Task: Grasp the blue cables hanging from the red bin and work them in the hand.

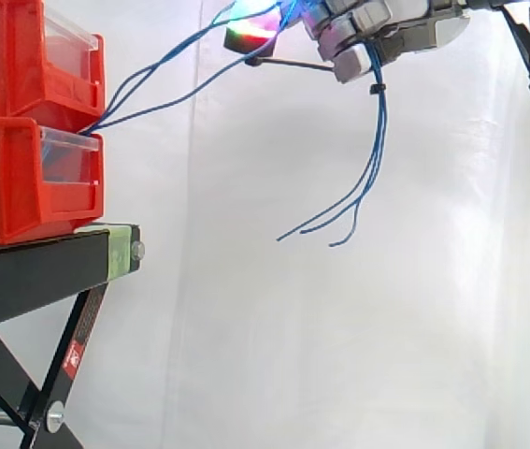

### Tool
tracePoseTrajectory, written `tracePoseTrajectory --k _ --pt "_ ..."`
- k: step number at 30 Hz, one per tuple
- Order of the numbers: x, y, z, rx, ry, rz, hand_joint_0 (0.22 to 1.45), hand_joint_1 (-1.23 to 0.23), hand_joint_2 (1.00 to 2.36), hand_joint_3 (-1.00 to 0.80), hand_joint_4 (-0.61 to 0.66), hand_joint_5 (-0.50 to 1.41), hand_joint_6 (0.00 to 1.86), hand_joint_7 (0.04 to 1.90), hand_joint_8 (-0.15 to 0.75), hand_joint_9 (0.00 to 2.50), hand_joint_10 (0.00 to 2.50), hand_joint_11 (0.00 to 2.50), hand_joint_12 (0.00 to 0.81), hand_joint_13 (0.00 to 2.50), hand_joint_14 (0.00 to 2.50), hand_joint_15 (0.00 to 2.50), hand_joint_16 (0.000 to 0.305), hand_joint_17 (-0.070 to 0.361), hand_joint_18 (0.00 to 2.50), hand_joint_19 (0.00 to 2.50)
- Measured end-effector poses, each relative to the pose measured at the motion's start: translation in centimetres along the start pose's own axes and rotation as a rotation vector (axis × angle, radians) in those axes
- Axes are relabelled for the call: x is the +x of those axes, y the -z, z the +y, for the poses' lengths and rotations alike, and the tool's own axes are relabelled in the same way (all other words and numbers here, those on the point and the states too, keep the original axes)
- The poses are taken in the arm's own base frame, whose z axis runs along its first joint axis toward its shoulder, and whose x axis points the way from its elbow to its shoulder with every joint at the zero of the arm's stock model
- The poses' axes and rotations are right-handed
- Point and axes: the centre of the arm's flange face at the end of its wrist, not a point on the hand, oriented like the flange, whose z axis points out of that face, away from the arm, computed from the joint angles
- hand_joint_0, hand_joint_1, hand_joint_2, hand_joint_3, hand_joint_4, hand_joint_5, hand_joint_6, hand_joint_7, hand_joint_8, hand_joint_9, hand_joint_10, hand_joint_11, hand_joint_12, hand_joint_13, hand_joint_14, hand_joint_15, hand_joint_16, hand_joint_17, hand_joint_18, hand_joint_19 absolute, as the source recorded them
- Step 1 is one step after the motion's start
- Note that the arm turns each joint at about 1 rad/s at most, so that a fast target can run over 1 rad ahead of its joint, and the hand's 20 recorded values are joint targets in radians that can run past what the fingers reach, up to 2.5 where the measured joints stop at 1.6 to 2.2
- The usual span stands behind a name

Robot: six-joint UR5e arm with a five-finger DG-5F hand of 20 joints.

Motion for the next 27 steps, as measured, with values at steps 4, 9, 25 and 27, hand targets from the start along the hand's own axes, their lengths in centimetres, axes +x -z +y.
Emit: tracePoseTrajectory --k 4,9,25,27 --pt "-0.1 0.0 0.0 0.0 0.0 -0.001 0.93 -0.73 1.0 -0.05 0.35 0.33 0.01 1.24 0.446 0.47 2.5 2.06 0.527 0.74 2.5 1.37 0.066 0.148 1.15 0.68" --pt "-0.3 -0.1 -0.1 0.001 -0.001 -0.005 0.84 -0.74 1.4 -0.01 0.36 0.29 0.0 1.24 0.456 0.34 2.5 1.98 0.536 0.62 2.5 1.31 0.07 0.157 1.04 0.62" --pt "-0.7 -0.5 1.3 -0.024 -0.01 -0.017 1.31 -0.7 1.19 0.43 0.15 0.26 0.18 1.25 0.363 0.28 2.5 1.89 0.436 0.41 2.5 1.24 0.047 0.105 0.41 0.59" --pt "-0.7 -0.5 1.4 -0.026 -0.01 -0.017 1.27 -0.71 1.13 0.37 0.17 0.27 0.17 1.26 0.363 0.28 2.5 1.92 0.437 0.44 2.5 1.28 0.045 0.102 0.55 0.71"
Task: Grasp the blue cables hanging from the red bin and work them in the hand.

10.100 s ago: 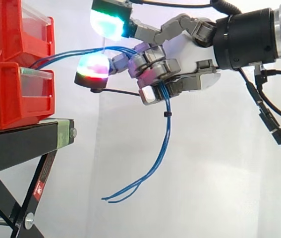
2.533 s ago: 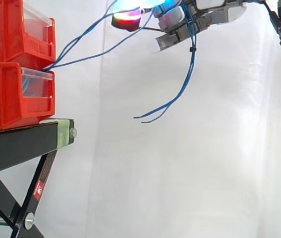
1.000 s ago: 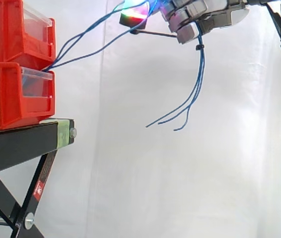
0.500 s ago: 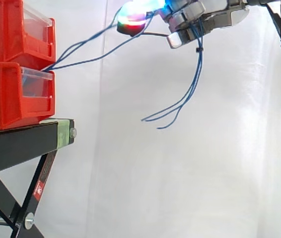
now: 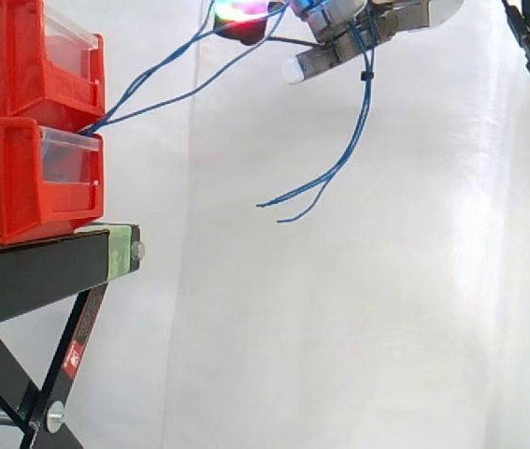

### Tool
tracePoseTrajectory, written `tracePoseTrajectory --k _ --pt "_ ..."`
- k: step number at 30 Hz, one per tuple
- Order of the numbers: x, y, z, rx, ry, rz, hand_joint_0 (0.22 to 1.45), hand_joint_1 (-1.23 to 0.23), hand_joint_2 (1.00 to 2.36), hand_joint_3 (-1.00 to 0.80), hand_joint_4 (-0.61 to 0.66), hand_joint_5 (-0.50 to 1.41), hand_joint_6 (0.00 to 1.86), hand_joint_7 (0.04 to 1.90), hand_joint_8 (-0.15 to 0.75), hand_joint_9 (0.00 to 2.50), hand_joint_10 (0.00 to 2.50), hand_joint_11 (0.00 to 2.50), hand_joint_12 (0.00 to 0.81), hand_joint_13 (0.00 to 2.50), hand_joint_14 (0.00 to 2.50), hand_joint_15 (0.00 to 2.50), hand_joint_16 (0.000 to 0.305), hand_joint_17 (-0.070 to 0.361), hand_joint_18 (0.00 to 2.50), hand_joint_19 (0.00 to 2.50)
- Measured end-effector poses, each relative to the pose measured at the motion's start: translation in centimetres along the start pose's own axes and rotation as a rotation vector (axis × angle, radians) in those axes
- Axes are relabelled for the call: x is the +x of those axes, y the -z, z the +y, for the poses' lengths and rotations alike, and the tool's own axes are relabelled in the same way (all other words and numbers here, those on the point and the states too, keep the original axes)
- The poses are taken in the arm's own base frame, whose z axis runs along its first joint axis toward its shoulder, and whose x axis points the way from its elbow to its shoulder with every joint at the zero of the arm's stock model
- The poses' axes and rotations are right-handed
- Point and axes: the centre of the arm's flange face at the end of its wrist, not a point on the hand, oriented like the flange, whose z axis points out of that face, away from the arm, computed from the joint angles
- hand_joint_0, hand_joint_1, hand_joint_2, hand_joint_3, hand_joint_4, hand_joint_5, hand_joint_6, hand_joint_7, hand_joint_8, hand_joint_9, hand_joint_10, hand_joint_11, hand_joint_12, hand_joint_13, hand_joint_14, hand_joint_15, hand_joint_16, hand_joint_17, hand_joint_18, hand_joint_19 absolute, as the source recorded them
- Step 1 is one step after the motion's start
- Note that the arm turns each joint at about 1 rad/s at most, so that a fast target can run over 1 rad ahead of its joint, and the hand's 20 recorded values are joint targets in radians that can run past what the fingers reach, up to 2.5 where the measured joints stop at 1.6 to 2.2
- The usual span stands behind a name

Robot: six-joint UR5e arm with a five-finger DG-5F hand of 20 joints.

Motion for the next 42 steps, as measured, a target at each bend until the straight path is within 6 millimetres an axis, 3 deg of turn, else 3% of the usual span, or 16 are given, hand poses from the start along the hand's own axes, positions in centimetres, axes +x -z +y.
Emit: tracePoseTrajectory --k 2,3,6,8,11,13,14,15,18,20,24,32,35,37,39,42 --pt "0.01 -0.02 0.06 -0.002 -0.001 0.0 1.22 -0.74 1.0 0.21 0.18 0.28 0.16 1.27 0.376 0.3 2.5 1.93 0.437 0.49 2.5 1.3 0.044 0.098 0.75 0.92" --pt "0.01 -0.03 0.07 -0.003 -0.002 0.0 1.18 -0.75 1.01 0.01 0.2 0.29 0.14 1.29 0.377 0.3 2.5 1.94 0.443 0.5 2.5 1.32 0.043 0.098 0.83 1.0" --pt "0.01 -0.06 0.16 -0.005 -0.007 -0.001 1.12 -0.74 1.02 -0.22 0.22 0.29 0.13 1.3 0.385 0.31 2.5 1.96 0.446 0.53 2.5 1.33 0.043 0.097 0.94 1.16" --pt "0.05 -0.06 0.26 -0.006 -0.013 -0.001 1.22 -0.74 1.02 -0.12 0.21 0.31 0.16 1.29 0.379 0.32 2.5 1.94 0.444 0.48 2.5 1.28 0.044 0.098 0.71 0.82" --pt "0.15 -0.03 0.28 -0.005 -0.018 0.0 1.36 -0.7 1.01 0.33 0.16 0.37 0.31 1.27 0.354 0.38 2.5 1.9 0.436 0.47 2.5 1.22 0.046 0.102 0.46 0.54" --pt "0.17 -0.02 0.28 -0.004 -0.022 -0.002 1.33 -0.71 1.0 0.3 0.15 0.37 0.33 1.27 0.354 0.39 2.5 1.93 0.433 0.49 2.5 1.25 0.045 0.101 0.53 0.6" --pt "0.15 -0.02 0.28 -0.003 -0.026 -0.004 1.25 -0.72 1.0 0.25 0.16 0.35 0.29 1.28 0.361 0.38 2.5 1.98 0.443 0.51 2.5 1.29 0.043 0.098 0.7 0.8" --pt "0.15 -0.02 0.28 -0.003 -0.028 -0.005 1.19 -0.74 1.01 0.05 0.18 0.35 0.24 1.29 0.369 0.38 2.5 1.99 0.444 0.54 2.5 1.33 0.043 0.097 0.83 0.95" --pt "0.08 -0.03 0.27 -0.002 -0.051 -0.013 1.16 -0.74 1.02 -0.25 0.19 0.35 0.14 1.32 0.376 0.36 2.5 1.98 0.443 0.52 2.5 1.32 0.043 0.097 0.85 1.01" --pt "0.03 -0.03 0.26 -0.002 -0.074 -0.019 1.27 -0.73 1.02 -0.12 0.18 0.36 0.16 1.31 0.368 0.35 2.5 1.95 0.436 0.48 2.5 1.26 0.043 0.096 0.6 0.69" --pt "0.02 -0.02 0.25 0.0 -0.112 -0.026 1.39 -0.7 1.01 0.32 0.13 0.41 0.25 1.31 0.34 0.39 2.5 1.92 0.427 0.46 2.5 1.22 0.046 0.103 0.4 0.5" --pt "-0.02 0.07 0.19 0.006 -0.246 -0.042 1.42 -0.7 1.01 0.38 0.08 0.46 0.21 1.33 0.322 0.41 2.5 1.91 0.418 0.46 2.5 1.24 0.045 0.101 0.37 0.51" --pt "-0.02 0.1 0.17 0.008 -0.302 -0.043 1.42 -0.7 1.01 0.31 0.08 0.45 0.21 1.34 0.323 0.41 2.5 1.94 0.412 0.45 2.5 1.24 0.045 0.1 0.37 0.54" --pt "-0.02 0.11 0.15 0.008 -0.324 -0.043 1.37 -0.73 1.02 0.08 0.09 0.43 0.21 1.33 0.327 0.4 2.5 1.97 0.412 0.46 2.5 1.28 0.043 0.097 0.47 0.64" --pt "-0.01 0.13 0.13 0.01 -0.339 -0.043 1.17 -0.77 1.02 -0.23 0.16 0.37 0.19 1.33 0.344 0.36 2.5 1.97 0.412 0.5 2.5 1.34 0.039 0.089 0.86 1.22" --pt "0.04 0.25 0.05 0.019 -0.352 -0.04 1.03 -0.78 1.02 -0.43 0.21 0.34 0.1 1.34 0.363 0.33 2.5 2.02 0.429 0.51 2.5 1.4 0.041 0.091 1.07 1.58"
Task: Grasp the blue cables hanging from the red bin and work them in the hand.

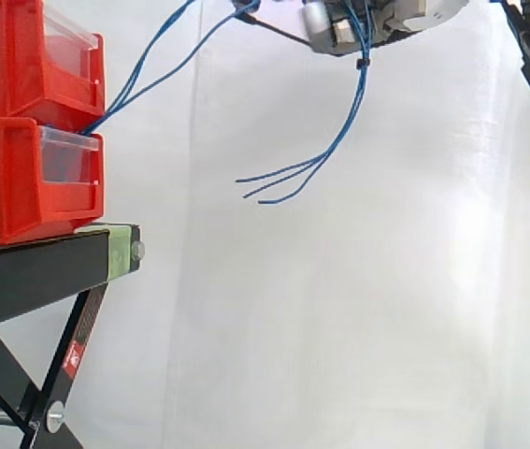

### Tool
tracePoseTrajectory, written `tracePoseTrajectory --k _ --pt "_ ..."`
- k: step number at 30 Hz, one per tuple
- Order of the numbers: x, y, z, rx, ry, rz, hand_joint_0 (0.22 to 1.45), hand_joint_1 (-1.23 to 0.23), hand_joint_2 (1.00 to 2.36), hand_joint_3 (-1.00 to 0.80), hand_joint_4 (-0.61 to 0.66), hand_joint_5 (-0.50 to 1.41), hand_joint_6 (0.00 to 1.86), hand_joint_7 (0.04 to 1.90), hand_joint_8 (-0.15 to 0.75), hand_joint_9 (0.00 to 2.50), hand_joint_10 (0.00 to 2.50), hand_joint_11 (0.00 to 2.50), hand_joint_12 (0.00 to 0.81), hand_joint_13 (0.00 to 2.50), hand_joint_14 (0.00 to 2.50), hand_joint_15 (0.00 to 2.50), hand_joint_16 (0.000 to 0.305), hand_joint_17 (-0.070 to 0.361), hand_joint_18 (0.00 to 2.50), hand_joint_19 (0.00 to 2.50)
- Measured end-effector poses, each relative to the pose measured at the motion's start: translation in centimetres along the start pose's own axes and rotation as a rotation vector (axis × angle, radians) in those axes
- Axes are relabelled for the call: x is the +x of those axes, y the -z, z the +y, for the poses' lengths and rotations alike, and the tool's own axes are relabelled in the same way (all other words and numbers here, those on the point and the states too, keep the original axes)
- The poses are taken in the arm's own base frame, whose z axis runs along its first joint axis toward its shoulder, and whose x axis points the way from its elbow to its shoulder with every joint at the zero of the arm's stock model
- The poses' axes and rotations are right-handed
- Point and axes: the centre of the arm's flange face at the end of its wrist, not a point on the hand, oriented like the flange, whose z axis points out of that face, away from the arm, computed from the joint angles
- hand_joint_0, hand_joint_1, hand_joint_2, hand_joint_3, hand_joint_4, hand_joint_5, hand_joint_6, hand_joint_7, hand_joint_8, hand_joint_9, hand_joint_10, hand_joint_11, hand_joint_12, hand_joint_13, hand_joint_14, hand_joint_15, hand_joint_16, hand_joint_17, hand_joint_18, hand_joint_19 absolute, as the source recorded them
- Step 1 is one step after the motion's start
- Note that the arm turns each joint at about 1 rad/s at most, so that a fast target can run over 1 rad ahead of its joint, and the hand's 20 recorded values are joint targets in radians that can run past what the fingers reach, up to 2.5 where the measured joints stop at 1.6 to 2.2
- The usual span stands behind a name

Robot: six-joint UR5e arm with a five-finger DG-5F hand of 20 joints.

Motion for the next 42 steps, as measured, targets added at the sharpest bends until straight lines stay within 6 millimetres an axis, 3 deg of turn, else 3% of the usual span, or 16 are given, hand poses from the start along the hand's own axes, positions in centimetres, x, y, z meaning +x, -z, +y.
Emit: tracePoseTrajectory --k 3,12,36,42 --pt "0.0 0.3 -0.3 0.026 0.01 0.002 0.9 -0.76 1.01 -0.72 0.25 0.32 0.05 1.36 0.38 0.33 2.5 2.01 0.433 0.5 2.5 1.38 0.042 0.095 1.06 1.56" --pt "0.5 1.1 -0.8 0.083 0.17 0.021 0.83 -0.7 1.0 -0.96 0.29 0.34 0.08 1.36 0.396 0.42 2.5 2.0 0.458 0.59 2.5 1.36 0.046 0.103 1.1 1.35" --pt "-0.7 0.5 -0.4 0.055 0.493 -0.089 0.78 -0.69 1.0 -1.0 0.3 0.47 0.12 1.38 0.4 0.7 2.5 2.12 0.471 0.88 2.5 1.45 0.051 0.115 1.36 1.16" --pt "-1.3 0.0 -1.4 0.079 0.564 -0.143 0.77 -0.68 1.0 -1.0 0.3 0.48 0.12 1.39 0.4 0.71 2.5 2.13 0.473 0.89 2.5 1.44 0.05 0.113 1.37 1.16"
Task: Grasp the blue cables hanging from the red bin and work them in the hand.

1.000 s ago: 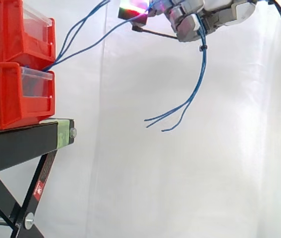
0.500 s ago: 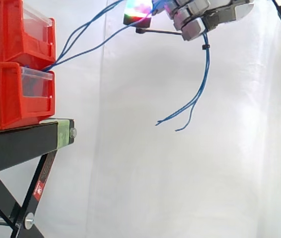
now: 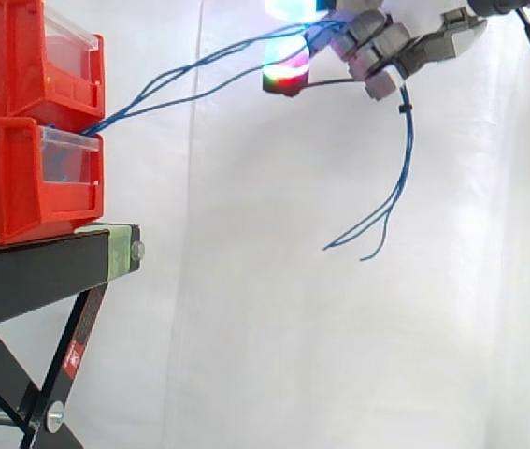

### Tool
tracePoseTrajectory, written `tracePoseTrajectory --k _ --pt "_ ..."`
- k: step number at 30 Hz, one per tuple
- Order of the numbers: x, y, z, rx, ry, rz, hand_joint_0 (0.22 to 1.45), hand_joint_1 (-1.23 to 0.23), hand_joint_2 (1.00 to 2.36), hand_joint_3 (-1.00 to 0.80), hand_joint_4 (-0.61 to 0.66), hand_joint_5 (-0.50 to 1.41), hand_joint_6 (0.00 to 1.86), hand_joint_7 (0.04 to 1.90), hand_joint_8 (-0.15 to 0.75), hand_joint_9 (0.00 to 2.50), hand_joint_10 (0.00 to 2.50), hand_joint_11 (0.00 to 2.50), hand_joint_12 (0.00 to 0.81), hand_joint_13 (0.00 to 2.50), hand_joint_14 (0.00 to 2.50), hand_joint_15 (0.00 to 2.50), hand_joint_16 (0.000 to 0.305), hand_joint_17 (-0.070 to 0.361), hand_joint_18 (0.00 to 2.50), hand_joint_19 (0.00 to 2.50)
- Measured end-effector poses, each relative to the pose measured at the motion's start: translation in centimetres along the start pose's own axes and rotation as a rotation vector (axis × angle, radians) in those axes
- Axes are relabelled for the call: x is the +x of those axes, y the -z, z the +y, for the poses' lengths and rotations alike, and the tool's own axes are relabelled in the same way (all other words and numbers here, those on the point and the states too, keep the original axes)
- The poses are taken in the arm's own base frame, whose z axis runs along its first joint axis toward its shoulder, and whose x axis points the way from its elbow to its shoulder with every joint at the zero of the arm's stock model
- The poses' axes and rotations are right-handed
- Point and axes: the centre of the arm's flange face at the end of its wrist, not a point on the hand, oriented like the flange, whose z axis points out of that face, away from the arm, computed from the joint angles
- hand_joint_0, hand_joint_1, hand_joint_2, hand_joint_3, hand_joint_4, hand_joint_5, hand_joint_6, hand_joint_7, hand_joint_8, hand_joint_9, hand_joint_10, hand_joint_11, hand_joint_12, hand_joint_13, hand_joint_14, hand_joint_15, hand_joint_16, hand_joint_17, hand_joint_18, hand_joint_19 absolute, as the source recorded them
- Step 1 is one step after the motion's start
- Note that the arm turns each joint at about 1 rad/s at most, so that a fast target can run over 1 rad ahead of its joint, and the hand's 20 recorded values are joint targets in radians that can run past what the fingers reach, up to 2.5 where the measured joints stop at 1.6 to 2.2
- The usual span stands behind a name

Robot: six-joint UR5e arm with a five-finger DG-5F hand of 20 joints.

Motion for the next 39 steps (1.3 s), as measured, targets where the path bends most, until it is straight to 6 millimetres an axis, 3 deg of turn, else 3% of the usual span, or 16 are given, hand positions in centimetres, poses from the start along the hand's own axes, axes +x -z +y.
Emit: tracePoseTrajectory --k 10,23,30,39 --pt "-0.1 -0.7 -0.7 0.018 0.015 -0.06 0.79 -0.68 1.0 -1.0 0.29 0.49 0.15 1.38 0.393 0.73 2.5 2.13 0.463 0.91 2.5 1.45 0.048 0.109 1.39 1.2" --pt "-0.5 -1.1 1.7 -0.02 0.016 -0.08 0.8 -0.68 1.0 -1.0 0.28 0.51 0.15 1.38 0.38 0.76 2.5 2.14 0.459 0.93 2.5 1.44 0.048 0.108 1.41 1.22" --pt "-0.4 -1.1 2.0 -0.029 0.043 -0.088 0.85 -0.69 1.0 -1.0 0.25 0.53 0.15 1.39 0.371 0.79 2.5 2.17 0.454 0.96 2.5 1.49 0.046 0.103 1.43 1.29" --pt "-0.3 -1.3 2.4 -0.046 0.053 -0.107 0.81 -0.69 1.0 -1.0 0.25 0.55 0.14 1.39 0.37 0.81 2.5 2.19 0.451 0.98 2.5 1.46 0.046 0.104 1.45 1.26"
